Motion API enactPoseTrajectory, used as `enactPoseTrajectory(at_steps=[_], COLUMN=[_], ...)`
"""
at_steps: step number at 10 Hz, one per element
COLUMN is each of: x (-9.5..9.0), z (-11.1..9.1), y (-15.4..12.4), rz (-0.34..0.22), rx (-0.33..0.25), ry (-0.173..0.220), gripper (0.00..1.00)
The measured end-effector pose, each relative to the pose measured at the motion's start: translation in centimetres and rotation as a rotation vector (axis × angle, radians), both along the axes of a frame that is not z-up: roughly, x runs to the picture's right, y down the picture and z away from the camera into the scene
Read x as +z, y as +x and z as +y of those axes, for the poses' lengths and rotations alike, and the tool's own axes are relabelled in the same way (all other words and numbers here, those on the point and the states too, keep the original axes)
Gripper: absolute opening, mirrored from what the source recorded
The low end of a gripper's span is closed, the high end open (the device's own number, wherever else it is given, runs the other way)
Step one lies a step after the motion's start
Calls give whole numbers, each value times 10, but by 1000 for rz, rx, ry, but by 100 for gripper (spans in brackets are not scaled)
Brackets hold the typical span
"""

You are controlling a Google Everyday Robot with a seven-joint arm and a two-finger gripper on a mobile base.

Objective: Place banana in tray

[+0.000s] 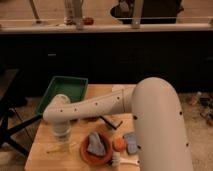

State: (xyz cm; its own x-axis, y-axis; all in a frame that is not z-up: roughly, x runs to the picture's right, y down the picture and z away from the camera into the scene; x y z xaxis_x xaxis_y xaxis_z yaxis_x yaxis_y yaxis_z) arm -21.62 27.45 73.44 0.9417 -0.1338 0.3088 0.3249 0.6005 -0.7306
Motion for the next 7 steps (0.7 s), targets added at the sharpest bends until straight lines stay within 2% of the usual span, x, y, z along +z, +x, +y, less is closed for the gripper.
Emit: enactPoseTrajectory(at_steps=[4,7], x=[-1,-4], z=[-23,-47], y=[7,18], rz=[31,57], rx=[-43,-40], ry=[14,35], gripper=[0,0])
